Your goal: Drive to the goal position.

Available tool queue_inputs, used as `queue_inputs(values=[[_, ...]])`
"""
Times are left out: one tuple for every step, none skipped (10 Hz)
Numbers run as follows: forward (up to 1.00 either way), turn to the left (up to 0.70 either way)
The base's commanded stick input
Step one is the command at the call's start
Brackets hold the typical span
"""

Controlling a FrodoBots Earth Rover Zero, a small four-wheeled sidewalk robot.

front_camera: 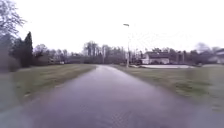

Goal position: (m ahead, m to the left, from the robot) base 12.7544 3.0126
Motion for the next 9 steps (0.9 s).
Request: queue_inputs(values=[[1.0,0.0],[1.0,0.0],[1.0,0.0],[1.0,0.0],[1.0,0.0],[1.0,0.0],[1.0,0.0],[1.0,0.0],[1.0,0.0]])
